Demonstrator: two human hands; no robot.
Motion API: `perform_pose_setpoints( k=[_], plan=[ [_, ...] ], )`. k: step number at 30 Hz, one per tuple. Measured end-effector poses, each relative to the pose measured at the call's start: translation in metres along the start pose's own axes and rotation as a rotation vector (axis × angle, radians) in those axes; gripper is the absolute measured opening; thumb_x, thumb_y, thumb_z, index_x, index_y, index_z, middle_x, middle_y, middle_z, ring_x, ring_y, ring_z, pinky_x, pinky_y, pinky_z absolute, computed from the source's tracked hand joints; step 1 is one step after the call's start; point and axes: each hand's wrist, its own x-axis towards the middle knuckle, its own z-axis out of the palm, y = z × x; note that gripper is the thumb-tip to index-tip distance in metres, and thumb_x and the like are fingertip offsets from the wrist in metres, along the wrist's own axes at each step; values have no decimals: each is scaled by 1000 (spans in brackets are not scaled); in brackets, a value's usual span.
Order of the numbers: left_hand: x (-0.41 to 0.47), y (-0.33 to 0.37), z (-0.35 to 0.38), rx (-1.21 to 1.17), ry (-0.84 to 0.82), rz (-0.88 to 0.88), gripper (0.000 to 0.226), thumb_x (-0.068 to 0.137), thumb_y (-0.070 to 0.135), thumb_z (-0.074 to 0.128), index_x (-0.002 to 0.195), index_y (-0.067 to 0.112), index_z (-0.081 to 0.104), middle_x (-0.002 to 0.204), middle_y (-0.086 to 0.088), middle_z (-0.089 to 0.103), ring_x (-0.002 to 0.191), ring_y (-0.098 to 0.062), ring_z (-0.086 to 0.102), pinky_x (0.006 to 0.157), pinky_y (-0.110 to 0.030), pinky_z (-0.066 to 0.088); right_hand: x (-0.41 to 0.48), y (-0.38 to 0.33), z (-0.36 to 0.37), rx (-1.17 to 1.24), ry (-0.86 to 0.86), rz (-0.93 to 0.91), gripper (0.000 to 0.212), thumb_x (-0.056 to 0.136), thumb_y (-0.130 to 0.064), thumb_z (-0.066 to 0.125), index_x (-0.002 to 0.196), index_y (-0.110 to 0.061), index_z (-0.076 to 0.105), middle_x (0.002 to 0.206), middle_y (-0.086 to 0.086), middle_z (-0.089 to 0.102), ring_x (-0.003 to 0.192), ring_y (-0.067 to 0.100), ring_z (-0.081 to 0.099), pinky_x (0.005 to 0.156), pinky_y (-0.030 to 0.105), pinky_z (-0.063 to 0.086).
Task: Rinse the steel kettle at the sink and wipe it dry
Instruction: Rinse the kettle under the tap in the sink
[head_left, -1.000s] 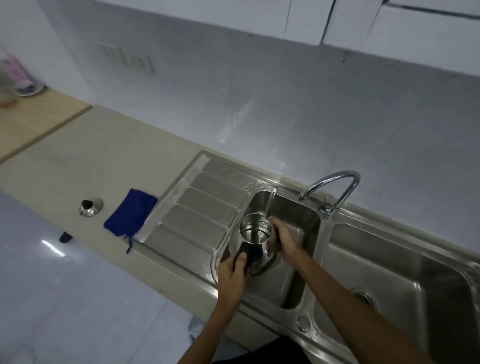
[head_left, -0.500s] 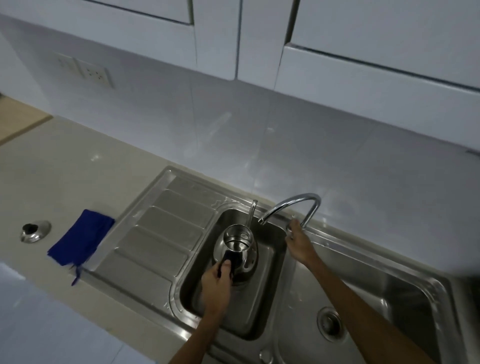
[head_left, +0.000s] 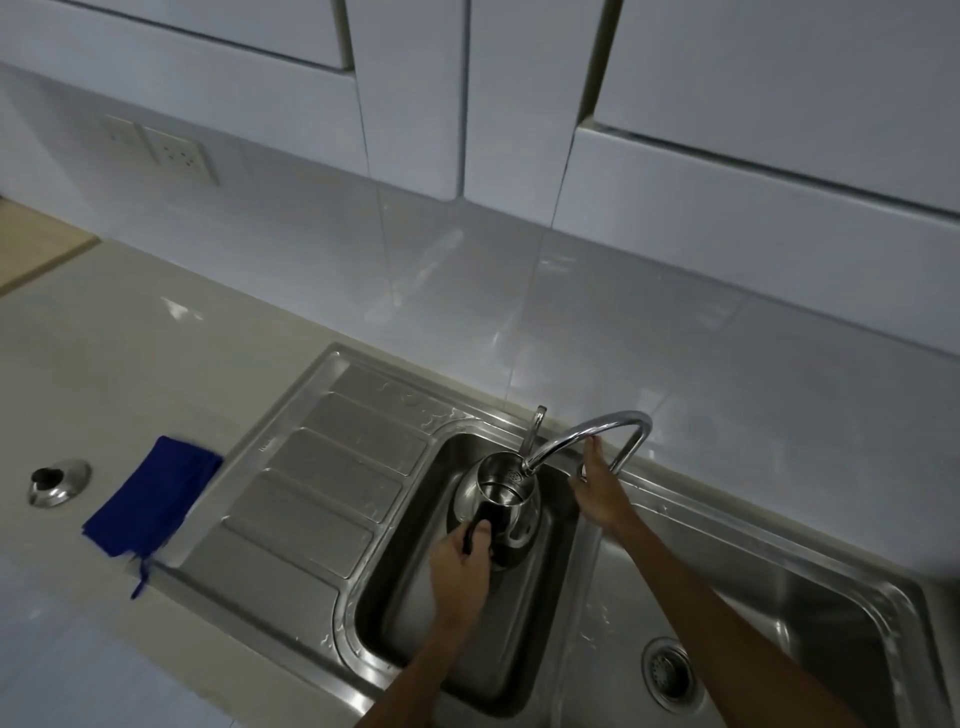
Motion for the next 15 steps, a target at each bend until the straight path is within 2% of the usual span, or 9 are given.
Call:
perform_pose_setpoints(
  k=[4,9,11,13,15],
  plan=[
    [3,-3,4,36,-16,-4,32,98,14,57,69,21,66,53,12,61,51,-1,55,55,-25,44,8,4,-2,-24,-7,-6,76,100,-11,47,158,-13,-1,166,7,-6,152,28,8,119,39,19],
    [2,-3,9,32,-45,-3,31,99,9,56,72,21,65,56,14,65,53,2,60,54,-15,47,20,14,-1,-6,-5,-3,74,99,-13,49,159,-16,4,167,5,2,151,27,14,120,41,23],
    [2,-4,9,25,-58,-2,28,99,10,55,74,17,66,58,12,66,53,1,60,55,-16,47,13,7,0,71,73,12,69,98,-15,52,157,-21,18,162,2,25,145,25,32,115,41,34],
    [3,-8,11,16,-68,1,28,99,11,56,74,14,66,57,8,64,53,-1,59,55,-20,47,-3,-2,4,188,218,86,52,97,-12,54,147,-18,42,136,5,57,121,24,56,95,31,44],
    [3,-10,12,15,-63,1,27,99,13,56,74,14,67,56,7,63,53,-3,58,55,-23,46,-15,-2,20,289,291,227,31,98,-15,55,128,-10,62,113,12,69,104,29,65,82,29,44]
  ],
)
